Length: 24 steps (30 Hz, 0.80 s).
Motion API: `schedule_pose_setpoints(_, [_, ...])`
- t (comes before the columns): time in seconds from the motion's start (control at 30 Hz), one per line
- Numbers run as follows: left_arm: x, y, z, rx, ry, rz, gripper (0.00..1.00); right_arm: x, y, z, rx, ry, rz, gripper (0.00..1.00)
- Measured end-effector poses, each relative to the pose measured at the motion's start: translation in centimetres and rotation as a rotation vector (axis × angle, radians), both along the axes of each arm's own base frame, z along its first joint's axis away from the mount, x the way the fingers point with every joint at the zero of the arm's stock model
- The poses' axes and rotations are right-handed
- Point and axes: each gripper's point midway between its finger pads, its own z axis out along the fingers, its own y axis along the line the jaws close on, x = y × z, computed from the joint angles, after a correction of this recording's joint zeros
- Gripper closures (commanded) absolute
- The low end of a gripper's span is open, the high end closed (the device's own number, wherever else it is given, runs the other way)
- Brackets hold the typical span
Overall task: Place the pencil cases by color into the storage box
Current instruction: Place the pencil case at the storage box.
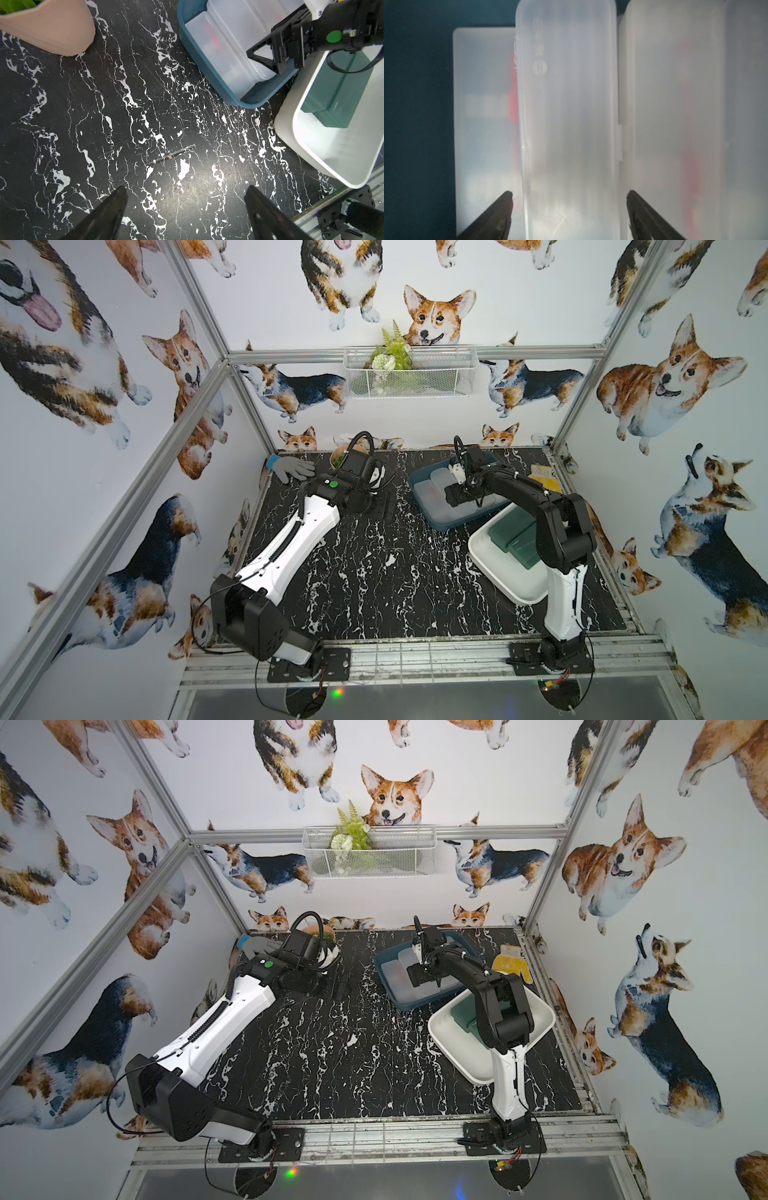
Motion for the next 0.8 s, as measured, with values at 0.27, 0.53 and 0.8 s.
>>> schedule_pose_setpoints(0.27, [1.2, -0.4, 1.5, -0.029, -0.02, 0.027, 0.09, 0.3, 0.0, 6.3, 0.044, -0.118, -0.004, 0.07])
schedule_pose_setpoints(0.53, [2.0, -0.8, 2.9, -0.078, -0.034, 0.08, 0.06, -1.7, -1.0, 10.4, 0.084, -0.181, -0.019, 0.02])
schedule_pose_setpoints(0.8, [3.0, -0.3, 7.5, -0.172, -0.143, 0.184, 0.0, -4.8, -3.6, 14.0, 0.175, -0.224, -0.055, 0.0])
